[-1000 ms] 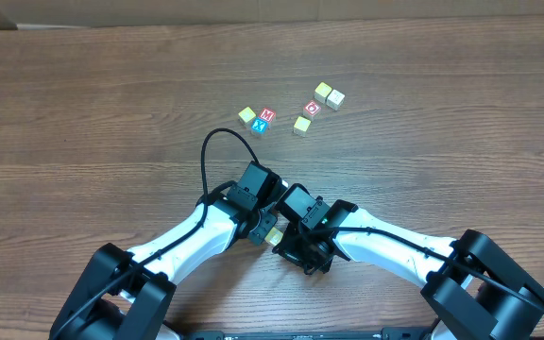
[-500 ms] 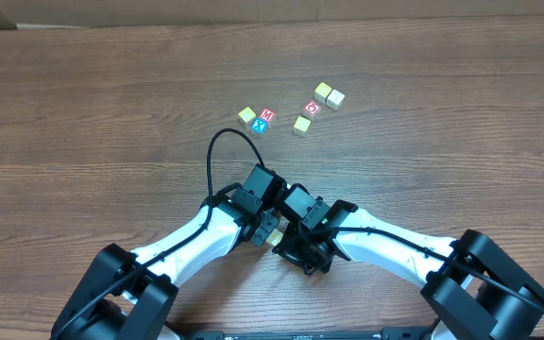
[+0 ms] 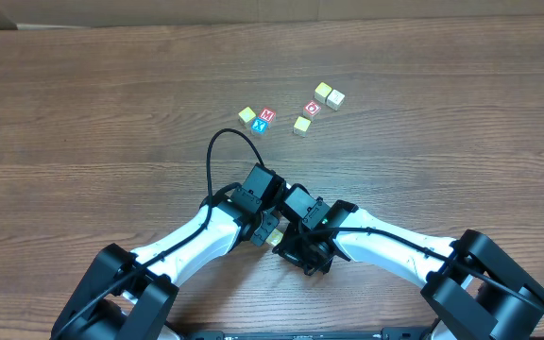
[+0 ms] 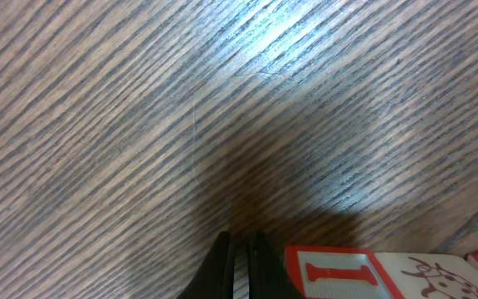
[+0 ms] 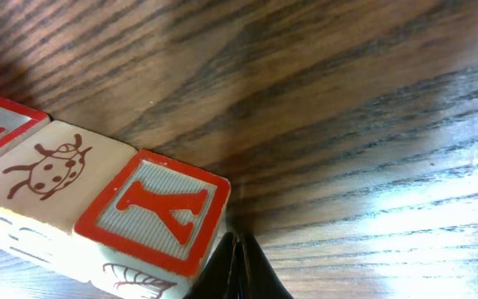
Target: Flip 5 blocks
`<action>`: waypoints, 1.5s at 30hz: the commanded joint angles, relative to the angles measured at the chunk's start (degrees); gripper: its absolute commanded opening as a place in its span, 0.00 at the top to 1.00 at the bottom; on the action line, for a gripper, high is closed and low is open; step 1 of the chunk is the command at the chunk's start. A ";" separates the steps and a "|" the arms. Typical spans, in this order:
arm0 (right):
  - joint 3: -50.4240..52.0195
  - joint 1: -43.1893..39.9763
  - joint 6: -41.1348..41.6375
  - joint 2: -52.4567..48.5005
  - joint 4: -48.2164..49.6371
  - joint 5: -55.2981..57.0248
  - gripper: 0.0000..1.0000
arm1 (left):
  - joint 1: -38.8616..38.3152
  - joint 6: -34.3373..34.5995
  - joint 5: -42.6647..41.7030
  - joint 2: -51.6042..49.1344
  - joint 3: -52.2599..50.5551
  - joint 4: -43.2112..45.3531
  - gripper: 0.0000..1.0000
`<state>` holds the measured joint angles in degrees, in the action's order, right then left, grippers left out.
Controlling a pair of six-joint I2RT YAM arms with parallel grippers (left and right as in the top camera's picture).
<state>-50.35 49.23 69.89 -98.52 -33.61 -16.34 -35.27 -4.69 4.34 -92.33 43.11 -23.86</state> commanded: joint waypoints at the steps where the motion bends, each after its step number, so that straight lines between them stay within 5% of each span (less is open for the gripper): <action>1: 0.04 1.36 -0.61 -0.57 3.15 -0.92 0.96 | -2.62 1.01 -19.02 -3.89 -3.21 -1.42 0.96; 45: 0.04 2.14 -0.59 -0.57 5.07 -0.90 0.96 | -2.58 6.47 -20.87 -3.89 -3.19 -2.58 0.96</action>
<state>-49.74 49.23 70.52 -98.08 -33.19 -16.62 -34.48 -1.58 1.10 -92.38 43.48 -26.06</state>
